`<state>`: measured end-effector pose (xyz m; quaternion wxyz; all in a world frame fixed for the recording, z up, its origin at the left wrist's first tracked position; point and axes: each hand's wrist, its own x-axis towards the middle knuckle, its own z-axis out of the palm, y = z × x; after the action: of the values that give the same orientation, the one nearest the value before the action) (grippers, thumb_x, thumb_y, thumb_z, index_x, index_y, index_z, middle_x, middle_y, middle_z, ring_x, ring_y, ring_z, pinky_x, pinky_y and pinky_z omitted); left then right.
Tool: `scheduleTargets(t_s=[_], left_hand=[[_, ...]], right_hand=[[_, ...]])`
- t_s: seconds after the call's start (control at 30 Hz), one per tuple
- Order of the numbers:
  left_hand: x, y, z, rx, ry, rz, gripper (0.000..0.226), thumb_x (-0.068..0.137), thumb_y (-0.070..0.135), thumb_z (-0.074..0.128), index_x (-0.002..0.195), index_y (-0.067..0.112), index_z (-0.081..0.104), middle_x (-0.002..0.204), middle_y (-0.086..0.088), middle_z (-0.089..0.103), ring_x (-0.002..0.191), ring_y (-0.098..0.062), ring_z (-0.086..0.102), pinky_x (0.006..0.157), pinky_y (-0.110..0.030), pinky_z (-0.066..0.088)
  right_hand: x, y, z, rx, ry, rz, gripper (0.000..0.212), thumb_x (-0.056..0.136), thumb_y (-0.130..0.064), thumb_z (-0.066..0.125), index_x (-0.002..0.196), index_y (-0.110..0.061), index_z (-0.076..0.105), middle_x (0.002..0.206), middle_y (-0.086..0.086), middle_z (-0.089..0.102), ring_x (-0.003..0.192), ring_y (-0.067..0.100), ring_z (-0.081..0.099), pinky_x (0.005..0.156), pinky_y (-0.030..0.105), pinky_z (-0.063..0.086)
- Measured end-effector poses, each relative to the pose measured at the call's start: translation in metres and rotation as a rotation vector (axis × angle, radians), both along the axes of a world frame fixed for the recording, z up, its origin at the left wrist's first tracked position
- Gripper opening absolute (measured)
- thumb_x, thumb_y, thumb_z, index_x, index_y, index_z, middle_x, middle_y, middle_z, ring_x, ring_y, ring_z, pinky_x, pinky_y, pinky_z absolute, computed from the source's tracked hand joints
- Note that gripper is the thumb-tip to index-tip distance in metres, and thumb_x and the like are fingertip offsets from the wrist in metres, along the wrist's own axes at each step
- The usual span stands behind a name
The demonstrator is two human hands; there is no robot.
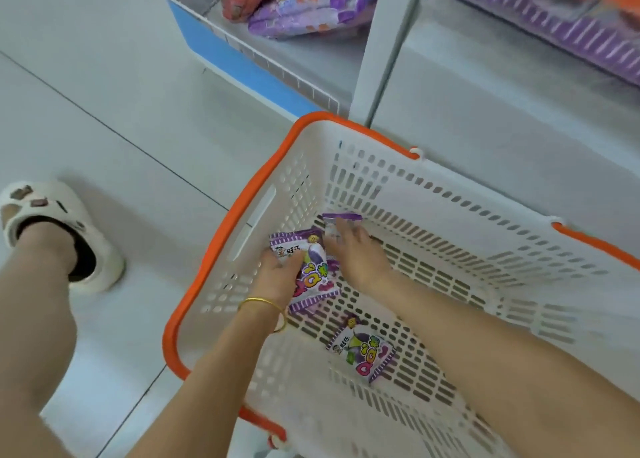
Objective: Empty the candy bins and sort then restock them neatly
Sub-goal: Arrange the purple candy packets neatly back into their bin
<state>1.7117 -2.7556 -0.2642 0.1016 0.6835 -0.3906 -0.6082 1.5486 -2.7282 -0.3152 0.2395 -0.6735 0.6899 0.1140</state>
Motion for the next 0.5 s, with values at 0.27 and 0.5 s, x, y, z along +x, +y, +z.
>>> scheduleTargets(t_s=[0.27, 0.5], left_hand=[[-0.011, -0.012, -0.009, 0.011, 0.003, 0.033, 0.044, 0.097, 0.032, 0.049, 0.132, 0.009, 0.036, 0.088, -0.007, 0.061, 0.095, -0.035, 0.064, 0.091, -0.050, 0.050], [-0.021, 0.009, 0.012, -0.083, -0.060, -0.010, 0.047, 0.101, 0.030, 0.039, 0.133, -0.002, 0.028, 0.089, -0.003, 0.053, 0.092, -0.026, 0.057, 0.071, -0.023, 0.036]], right_hand=[[-0.009, 0.019, -0.012, -0.204, -0.160, -0.303, 0.032, 0.085, -0.003, 0.059, 0.114, -0.010, 0.047, 0.131, 0.010, 0.039, 0.100, 0.026, 0.051, 0.072, 0.031, 0.047], [-0.023, 0.054, 0.052, -0.144, -1.412, -1.544, 0.038, 0.085, -0.004, 0.065, 0.121, -0.012, 0.057, 0.113, 0.009, 0.066, 0.088, 0.023, 0.067, 0.074, 0.032, 0.053]])
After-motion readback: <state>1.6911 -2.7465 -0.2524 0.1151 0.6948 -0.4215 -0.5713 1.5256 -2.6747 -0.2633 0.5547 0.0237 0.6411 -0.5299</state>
